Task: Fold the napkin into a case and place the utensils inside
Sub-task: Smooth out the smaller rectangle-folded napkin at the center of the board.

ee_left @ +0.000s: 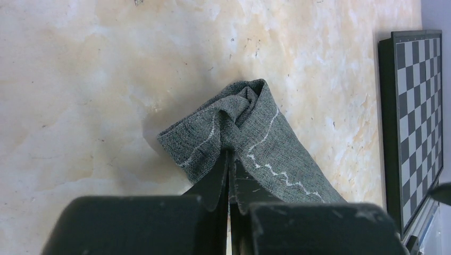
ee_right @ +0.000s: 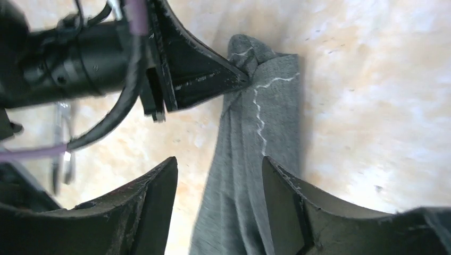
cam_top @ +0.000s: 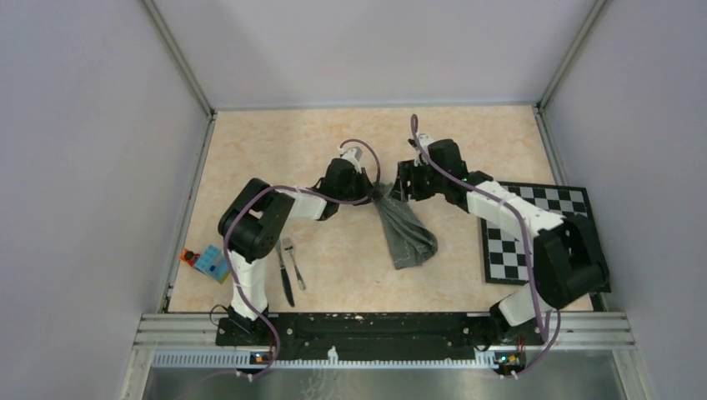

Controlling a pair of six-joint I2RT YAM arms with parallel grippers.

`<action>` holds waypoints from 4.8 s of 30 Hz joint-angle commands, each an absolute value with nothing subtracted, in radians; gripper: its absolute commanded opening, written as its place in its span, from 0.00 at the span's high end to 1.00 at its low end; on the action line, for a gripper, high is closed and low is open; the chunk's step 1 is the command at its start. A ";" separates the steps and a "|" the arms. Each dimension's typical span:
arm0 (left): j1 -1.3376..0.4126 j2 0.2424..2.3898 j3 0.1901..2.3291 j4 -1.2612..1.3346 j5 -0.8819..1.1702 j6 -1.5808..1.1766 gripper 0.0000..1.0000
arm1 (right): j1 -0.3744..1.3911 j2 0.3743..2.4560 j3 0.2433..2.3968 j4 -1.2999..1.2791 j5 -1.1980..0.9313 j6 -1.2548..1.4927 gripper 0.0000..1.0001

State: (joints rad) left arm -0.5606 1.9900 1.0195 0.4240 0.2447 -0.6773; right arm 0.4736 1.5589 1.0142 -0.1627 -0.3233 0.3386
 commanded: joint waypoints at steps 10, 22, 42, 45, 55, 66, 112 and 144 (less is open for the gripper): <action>-0.546 2.037 0.969 0.284 0.264 -0.622 1.00 | 0.735 1.498 1.040 -0.509 0.147 -0.067 0.38; -0.533 2.042 0.955 0.307 0.282 -0.625 1.00 | 0.752 1.539 0.999 -0.449 0.127 -0.032 0.50; -0.529 2.012 0.948 0.301 0.301 -0.624 1.00 | 0.823 1.620 0.987 -0.373 0.257 -0.011 0.89; -0.528 1.993 0.942 0.298 0.317 -0.629 0.97 | 0.825 1.617 0.999 -0.381 0.233 -0.007 1.00; -0.499 1.747 0.813 0.312 0.333 -0.679 0.54 | 0.825 1.610 0.975 -0.368 0.199 0.021 1.00; -0.502 1.438 0.533 0.324 0.309 -0.849 0.28 | 0.825 1.594 0.972 -0.369 0.154 0.035 1.00; -0.836 1.816 0.339 1.003 0.204 -1.339 0.69 | 0.909 1.531 0.855 -0.250 0.252 0.096 0.86; -0.871 1.863 0.367 1.005 0.133 -1.323 0.95 | 0.878 1.495 0.881 -0.220 0.004 0.391 1.00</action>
